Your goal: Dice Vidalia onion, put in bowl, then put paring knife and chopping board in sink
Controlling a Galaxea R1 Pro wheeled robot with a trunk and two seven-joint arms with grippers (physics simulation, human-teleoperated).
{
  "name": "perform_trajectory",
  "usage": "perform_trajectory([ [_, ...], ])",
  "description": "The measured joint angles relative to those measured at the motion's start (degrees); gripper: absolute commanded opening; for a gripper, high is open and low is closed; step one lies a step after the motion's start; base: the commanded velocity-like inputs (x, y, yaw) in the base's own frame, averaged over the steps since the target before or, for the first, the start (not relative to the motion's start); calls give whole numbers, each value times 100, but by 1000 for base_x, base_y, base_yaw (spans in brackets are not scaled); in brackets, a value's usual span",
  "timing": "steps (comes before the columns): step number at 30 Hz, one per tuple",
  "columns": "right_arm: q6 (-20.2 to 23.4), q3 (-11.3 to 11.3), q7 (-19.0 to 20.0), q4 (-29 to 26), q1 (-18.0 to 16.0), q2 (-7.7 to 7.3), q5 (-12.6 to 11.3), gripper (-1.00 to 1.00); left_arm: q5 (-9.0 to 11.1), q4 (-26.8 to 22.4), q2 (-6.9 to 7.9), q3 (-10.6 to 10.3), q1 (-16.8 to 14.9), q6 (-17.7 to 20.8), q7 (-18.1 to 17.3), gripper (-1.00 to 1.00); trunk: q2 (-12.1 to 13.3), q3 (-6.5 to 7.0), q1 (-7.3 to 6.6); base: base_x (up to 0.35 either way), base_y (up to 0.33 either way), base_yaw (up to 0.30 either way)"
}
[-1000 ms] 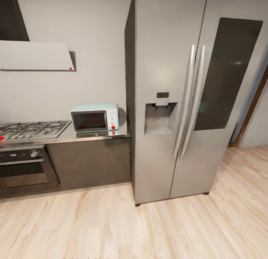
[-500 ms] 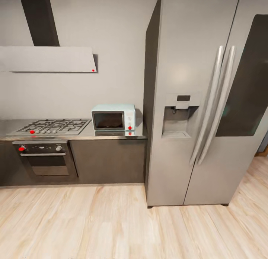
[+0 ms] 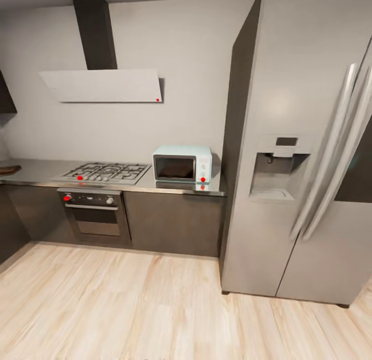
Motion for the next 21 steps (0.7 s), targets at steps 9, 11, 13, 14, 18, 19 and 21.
perform_trajectory([
  [9,0,0,0,0,0,0,0,100,0,1,-18,0,0,-1,-2,100,361,162,-198,0,0,295],
  [11,0,0,0,0,0,0,0,100,0,0,-27,0,0,0,-2,100,442,198,-242,0,0,295],
  [13,0,0,0,0,0,0,0,100,0,0,-32,0,0,0,-3,100,522,234,-286,0,0,295],
  [14,0,0,0,0,0,0,0,100,0,0,-32,0,0,0,-2,100,562,252,-308,0,0,295],
  [18,0,0,0,0,0,0,0,100,0,1,-34,0,0,0,0,100,723,324,-396,0,0,295],
  [19,0,0,0,0,0,0,0,100,0,1,-35,0,0,0,0,100,764,342,-418,0,0,295],
  [21,0,0,0,0,0,0,0,100,0,1,-38,0,0,0,0,100,844,378,-462,0,0,295],
])
